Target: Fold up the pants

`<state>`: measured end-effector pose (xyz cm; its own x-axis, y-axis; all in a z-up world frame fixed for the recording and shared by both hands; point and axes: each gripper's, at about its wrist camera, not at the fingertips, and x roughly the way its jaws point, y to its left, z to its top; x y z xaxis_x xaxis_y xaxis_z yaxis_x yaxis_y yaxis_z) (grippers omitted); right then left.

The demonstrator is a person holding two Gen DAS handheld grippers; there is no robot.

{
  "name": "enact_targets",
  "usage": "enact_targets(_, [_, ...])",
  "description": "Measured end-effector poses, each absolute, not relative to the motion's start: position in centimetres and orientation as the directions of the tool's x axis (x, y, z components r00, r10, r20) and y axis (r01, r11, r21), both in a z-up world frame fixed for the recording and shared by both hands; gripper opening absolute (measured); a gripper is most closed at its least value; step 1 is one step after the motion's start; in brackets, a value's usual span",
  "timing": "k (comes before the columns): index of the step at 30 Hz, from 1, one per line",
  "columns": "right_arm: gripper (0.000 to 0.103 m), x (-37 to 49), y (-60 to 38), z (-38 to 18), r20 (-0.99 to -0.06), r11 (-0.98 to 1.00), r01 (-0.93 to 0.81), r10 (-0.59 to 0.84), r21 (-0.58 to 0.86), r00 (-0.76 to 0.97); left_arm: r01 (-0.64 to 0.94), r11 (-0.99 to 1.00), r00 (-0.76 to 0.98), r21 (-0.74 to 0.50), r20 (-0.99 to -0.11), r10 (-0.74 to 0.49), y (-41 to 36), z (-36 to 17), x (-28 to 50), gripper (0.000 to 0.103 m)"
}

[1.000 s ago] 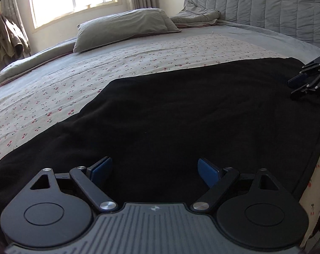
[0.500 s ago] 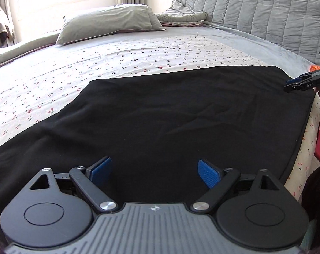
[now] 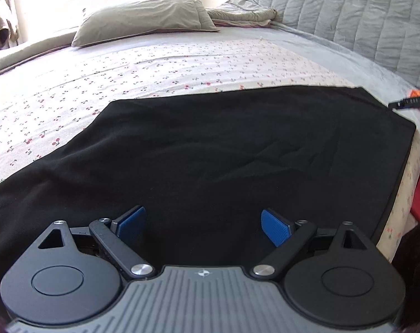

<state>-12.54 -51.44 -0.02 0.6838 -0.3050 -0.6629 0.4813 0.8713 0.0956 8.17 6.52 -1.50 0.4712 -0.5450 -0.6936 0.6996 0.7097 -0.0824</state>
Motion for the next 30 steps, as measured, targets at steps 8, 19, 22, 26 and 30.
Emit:
enact_targets(8, [0.056, -15.7, -54.1, -0.6, -0.689, 0.787, 0.570, -0.278, 0.236, 0.669, 0.640, 0.747, 0.492, -0.182, -0.649, -0.580, 4.2, 0.8, 8.4, 0.097])
enact_targets(19, [0.029, -12.5, -50.2, -1.9, -0.772, 0.856, 0.517, -0.322, 0.010, 0.548, 0.670, 0.709, 0.428, -0.220, -0.666, -0.611, 0.9, 0.3, 8.8, 0.097])
enact_targets(22, [0.015, -12.0, -49.6, -1.7, -0.777, 0.858, 0.513, -0.328, -0.008, 0.536, 0.663, 0.714, 0.420, -0.224, -0.679, -0.603, 0.4, 0.2, 9.2, 0.097])
enact_targets(26, [0.007, -12.0, -49.2, -0.6, -0.759, 0.853, 0.521, -0.320, 0.028, 0.566, 0.641, 0.717, 0.390, -0.273, -0.689, -0.611, -0.1, 0.5, 9.8, 0.097])
enact_targets(30, [0.006, -11.2, -47.3, 1.3, -0.717, 0.876, 0.478, -0.293, 0.064, 0.633, 0.612, 0.698, 0.338, -0.372, -0.674, -0.657, -0.7, 0.2, 10.3, 0.097])
